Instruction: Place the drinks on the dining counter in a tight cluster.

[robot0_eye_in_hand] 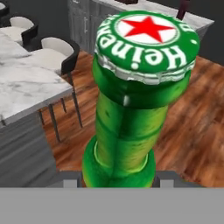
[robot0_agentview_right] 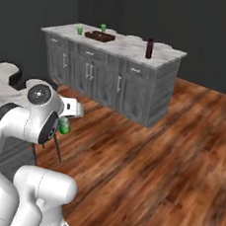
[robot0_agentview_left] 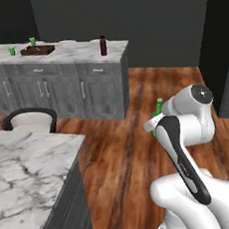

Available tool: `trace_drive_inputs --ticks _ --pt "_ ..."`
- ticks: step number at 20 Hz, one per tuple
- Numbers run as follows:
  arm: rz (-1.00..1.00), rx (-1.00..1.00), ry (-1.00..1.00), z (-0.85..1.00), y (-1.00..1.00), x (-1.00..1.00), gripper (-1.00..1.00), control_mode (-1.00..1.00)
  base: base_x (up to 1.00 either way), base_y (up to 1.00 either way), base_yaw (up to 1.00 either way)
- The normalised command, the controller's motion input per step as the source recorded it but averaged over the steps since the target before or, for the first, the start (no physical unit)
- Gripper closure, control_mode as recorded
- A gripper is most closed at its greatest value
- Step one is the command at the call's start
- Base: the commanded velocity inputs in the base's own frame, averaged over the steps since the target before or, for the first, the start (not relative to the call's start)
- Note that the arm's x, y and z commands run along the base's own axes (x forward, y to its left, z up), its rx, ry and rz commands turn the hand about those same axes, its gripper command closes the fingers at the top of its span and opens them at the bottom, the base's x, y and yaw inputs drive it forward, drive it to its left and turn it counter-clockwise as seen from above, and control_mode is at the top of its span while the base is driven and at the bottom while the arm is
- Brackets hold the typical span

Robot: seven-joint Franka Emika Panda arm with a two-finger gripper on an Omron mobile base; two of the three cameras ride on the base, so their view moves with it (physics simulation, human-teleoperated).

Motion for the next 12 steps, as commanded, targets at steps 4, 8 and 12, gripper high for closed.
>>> trace_drive_inputs --ticks 4,8,12 --pt "0.0 0.0 0.0 0.0 0.0 0.0 1.0 1.0 1.0 -0.88 0.17" --pt "0.0 0.0 0.0 0.0 0.0 0.0 1.0 1.0 1.0 -0.93 0.08" --pt "0.0 0.0 0.0 0.0 0.0 0.0 1.0 1.0 1.0 -0.91 0.07"
